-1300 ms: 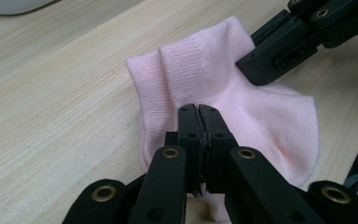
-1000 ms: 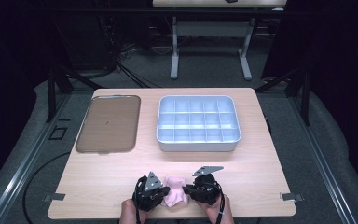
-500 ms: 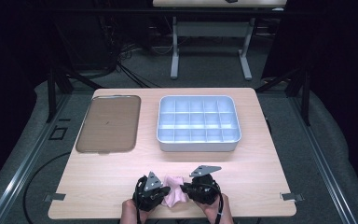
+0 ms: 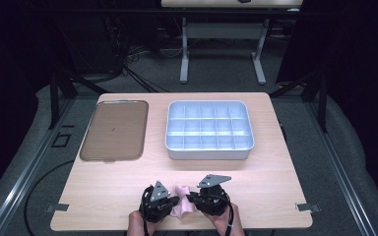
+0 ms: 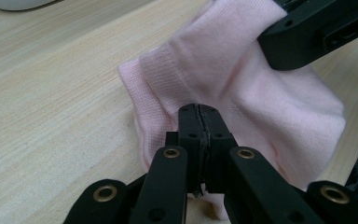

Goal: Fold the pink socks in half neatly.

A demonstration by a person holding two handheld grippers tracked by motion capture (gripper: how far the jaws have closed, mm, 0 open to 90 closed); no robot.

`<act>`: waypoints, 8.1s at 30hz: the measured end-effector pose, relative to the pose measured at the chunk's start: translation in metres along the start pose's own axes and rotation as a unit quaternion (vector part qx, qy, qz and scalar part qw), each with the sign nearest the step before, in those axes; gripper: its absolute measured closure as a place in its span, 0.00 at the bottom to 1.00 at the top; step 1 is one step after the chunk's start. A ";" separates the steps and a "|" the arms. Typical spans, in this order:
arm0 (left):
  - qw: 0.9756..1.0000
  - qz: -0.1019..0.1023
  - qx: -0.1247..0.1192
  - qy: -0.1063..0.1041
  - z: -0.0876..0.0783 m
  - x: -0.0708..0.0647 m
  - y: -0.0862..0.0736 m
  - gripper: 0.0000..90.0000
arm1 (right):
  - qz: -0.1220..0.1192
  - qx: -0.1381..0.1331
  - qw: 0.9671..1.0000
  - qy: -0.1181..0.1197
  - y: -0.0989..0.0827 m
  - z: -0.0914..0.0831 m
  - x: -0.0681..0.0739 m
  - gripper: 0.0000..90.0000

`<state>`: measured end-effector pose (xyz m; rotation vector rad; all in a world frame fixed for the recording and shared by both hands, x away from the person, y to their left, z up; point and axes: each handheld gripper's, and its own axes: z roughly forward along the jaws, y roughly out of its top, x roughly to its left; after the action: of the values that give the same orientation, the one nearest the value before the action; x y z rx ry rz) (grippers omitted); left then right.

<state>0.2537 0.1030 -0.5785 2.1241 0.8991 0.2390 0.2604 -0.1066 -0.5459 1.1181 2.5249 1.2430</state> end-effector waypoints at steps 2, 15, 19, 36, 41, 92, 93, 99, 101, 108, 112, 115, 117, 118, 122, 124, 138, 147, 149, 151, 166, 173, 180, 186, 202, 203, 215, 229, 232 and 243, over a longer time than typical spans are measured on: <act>1.000 -0.002 -0.001 -0.001 0.000 0.001 0.000 0.98 | 0.000 0.000 1.000 0.002 0.000 0.000 -0.001 0.94; 1.000 0.001 -0.002 -0.002 0.000 0.001 -0.001 0.98 | -0.010 -0.007 1.000 0.014 0.001 0.001 0.000 0.95; 1.000 -0.004 -0.004 -0.003 0.001 0.002 0.000 0.98 | -0.009 -0.012 1.000 0.020 0.002 0.002 0.001 0.95; 0.998 -0.017 -0.015 -0.056 0.020 0.003 0.012 0.99 | 0.039 -0.025 0.999 0.025 -0.003 -0.002 -0.012 0.95; 0.997 -0.011 -0.015 -0.069 0.028 0.000 0.018 0.99 | 0.043 -0.022 0.999 0.015 -0.004 -0.001 -0.015 0.95; 0.999 -0.035 -0.005 -0.037 -0.001 0.026 0.006 0.89 | 0.048 0.016 0.999 -0.006 0.000 0.029 -0.019 0.94; 0.999 -0.040 -0.011 -0.035 -0.005 0.028 0.007 0.88 | 0.048 0.020 0.999 -0.009 0.001 0.029 -0.018 0.94; 0.999 -0.023 -0.020 -0.033 -0.012 0.029 0.026 0.83 | 0.034 0.028 0.999 -0.023 0.002 0.029 -0.014 0.94; 0.999 -0.020 -0.020 -0.035 -0.010 0.027 0.031 0.80 | 0.034 0.025 0.999 -0.023 0.002 0.030 -0.013 0.93; 0.999 -0.008 -0.015 -0.028 0.002 0.022 0.047 0.72 | 0.029 0.029 0.999 -0.026 0.002 0.030 -0.012 0.93; 1.000 -0.010 -0.009 -0.019 0.009 0.023 0.050 0.71 | 0.028 0.028 0.999 -0.027 0.002 0.031 -0.012 0.92; 1.000 -0.008 0.011 -0.003 0.014 0.023 0.052 0.72 | 0.025 0.030 0.999 -0.026 0.002 0.031 -0.011 0.89; 1.000 -0.005 0.027 0.004 0.016 0.023 0.053 0.73 | 0.023 0.032 0.999 -0.022 0.003 0.030 -0.010 0.84; 1.000 -0.005 0.027 0.008 0.017 0.023 0.053 0.73 | 0.019 0.033 0.999 -0.022 0.003 0.030 -0.008 0.83; 0.999 0.000 0.038 0.015 0.020 0.023 0.052 0.74 | 0.017 0.033 0.999 -0.013 0.002 0.029 -0.009 0.82; 0.999 -0.001 0.039 0.017 0.021 0.023 0.051 0.75 | 0.021 0.031 0.999 -0.004 0.002 0.029 -0.011 0.80; 1.000 -0.015 0.000 -0.011 0.016 0.024 0.054 0.77 | 0.013 0.028 0.999 0.014 -0.001 0.029 -0.013 0.78; 1.000 0.011 -0.022 -0.019 0.018 0.017 0.057 0.92 | 0.012 0.024 1.000 0.012 -0.002 0.029 -0.013 0.79; 0.999 0.019 -0.022 -0.028 0.018 0.016 0.058 0.95 | 0.012 0.023 1.000 0.010 -0.002 0.030 -0.013 0.79; 0.999 0.020 -0.017 -0.028 0.021 0.017 0.058 0.96 | 0.009 0.027 1.000 0.010 -0.001 0.029 -0.013 0.79; 0.997 0.023 -0.058 -0.040 0.015 0.009 0.064 0.99 | 0.010 0.026 1.000 0.010 -0.001 0.030 -0.013 0.80; 0.999 0.033 -0.007 -0.043 0.028 0.010 0.063 0.99 | 0.011 0.020 1.000 0.009 -0.002 0.030 -0.013 0.79; 0.999 0.022 0.007 -0.037 0.037 0.017 0.054 1.00 | 0.001 0.019 1.000 0.007 -0.003 0.029 -0.009 0.69; 0.999 0.019 0.002 -0.040 0.038 0.019 0.052 1.00 | 0.019 0.047 0.998 0.032 -0.004 0.017 -0.015 0.59; 0.999 0.013 0.001 -0.036 0.038 0.019 0.050 1.00 | 0.123 0.052 0.991 0.007 0.003 0.022 -0.039 0.48; 0.999 0.013 0.001 -0.036 0.038 0.019 0.050 1.00 | 0.128 0.052 0.990 0.001 0.003 0.024 -0.037 0.48; 0.999 0.011 0.002 -0.038 0.037 0.020 0.050 1.00 | 0.088 0.084 0.991 -0.049 0.012 0.038 -0.023 0.46; 0.999 0.002 0.002 -0.053 0.038 0.025 0.051 1.00 | 0.091 0.093 0.991 -0.021 0.016 0.040 -0.030 0.62; 0.999 0.004 0.001 -0.052 0.039 0.025 0.051 1.00 | 0.092 0.099 0.991 -0.011 0.017 0.041 -0.033 0.66; 0.999 0.005 -0.004 -0.050 0.039 0.026 0.052 1.00 | 0.103 0.094 0.990 0.022 0.014 0.039 -0.044 0.83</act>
<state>0.3165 0.0747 -0.5690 2.1146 0.8274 0.1396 0.3158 -0.1053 -0.5705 1.4418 2.6618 1.0991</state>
